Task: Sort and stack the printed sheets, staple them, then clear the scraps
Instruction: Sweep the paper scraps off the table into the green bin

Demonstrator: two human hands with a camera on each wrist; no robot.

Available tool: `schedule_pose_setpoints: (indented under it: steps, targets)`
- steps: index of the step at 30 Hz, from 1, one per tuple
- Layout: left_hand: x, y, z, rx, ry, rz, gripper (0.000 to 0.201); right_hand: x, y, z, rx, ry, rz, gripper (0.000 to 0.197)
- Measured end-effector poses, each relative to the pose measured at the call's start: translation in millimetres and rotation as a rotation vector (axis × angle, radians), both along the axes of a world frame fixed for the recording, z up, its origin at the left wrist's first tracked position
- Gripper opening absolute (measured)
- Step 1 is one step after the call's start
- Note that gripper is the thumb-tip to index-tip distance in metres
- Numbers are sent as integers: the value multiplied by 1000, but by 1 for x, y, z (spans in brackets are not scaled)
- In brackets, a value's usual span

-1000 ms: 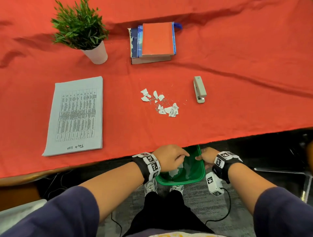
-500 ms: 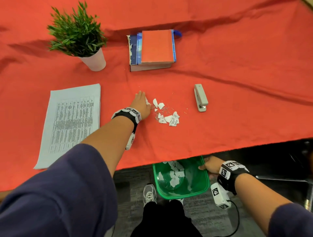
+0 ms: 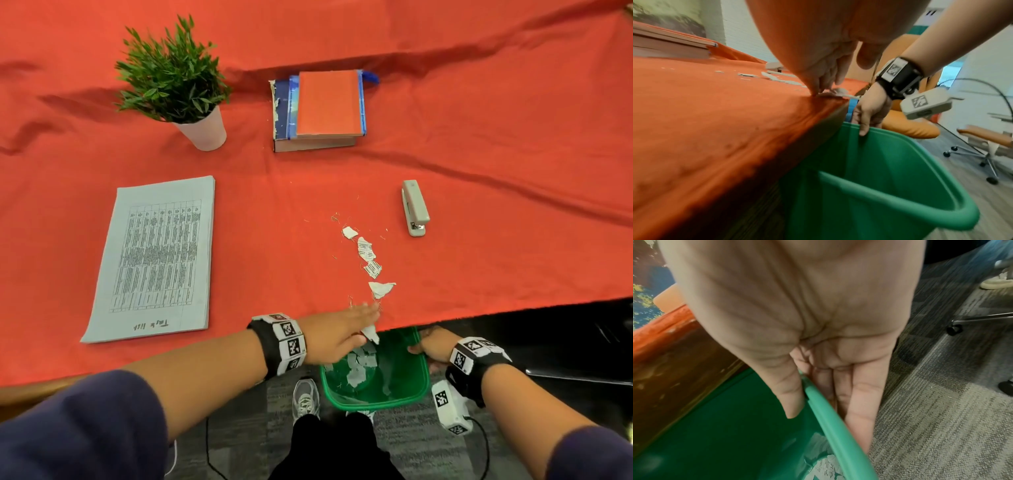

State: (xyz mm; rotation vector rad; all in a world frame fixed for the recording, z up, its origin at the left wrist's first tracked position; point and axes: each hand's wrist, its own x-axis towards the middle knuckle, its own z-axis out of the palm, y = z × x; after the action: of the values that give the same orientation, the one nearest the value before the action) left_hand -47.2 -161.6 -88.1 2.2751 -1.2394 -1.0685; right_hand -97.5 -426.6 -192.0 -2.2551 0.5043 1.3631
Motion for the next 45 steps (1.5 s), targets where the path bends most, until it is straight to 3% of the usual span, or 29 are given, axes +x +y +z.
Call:
schedule_pose_setpoints:
  steps: [2, 6, 11, 15, 21, 29, 31, 34, 41, 45]
  targets:
    - [3, -2, 7, -64, -10, 59, 49, 0, 0, 1, 0, 2, -14, 48]
    - [66, -3, 9, -87, -170, 405, 50, -2, 1, 0, 36, 1, -78, 38]
    - [135, 8, -18, 293, -331, 645, 69, -6, -1, -7, 93, 13, -217, 37]
    - [111, 1, -23, 262, -317, 438, 78, -9, -5, -14, 131, 28, -293, 38]
    - [20, -8, -13, 188, -273, -1, 86, -7, 1, 3, 120, 22, -291, 32]
    - [-41, -6, 0, 80, -32, -195, 70, -6, 4, 13, 126, 30, -306, 35]
    - [-37, -9, 9, 16, -1, -139, 59, -6, 4, 16, 142, 30, -326, 31]
    - [-6, -20, 23, -63, -112, 39, 51, -6, 2, 16, 141, 22, -311, 28]
    - [126, -38, -1, 54, -277, 523, 68, -9, -6, -1, 142, 7, -368, 39]
    - [140, -41, -21, 173, -253, 518, 76, -13, -4, 2, 173, 33, -415, 27]
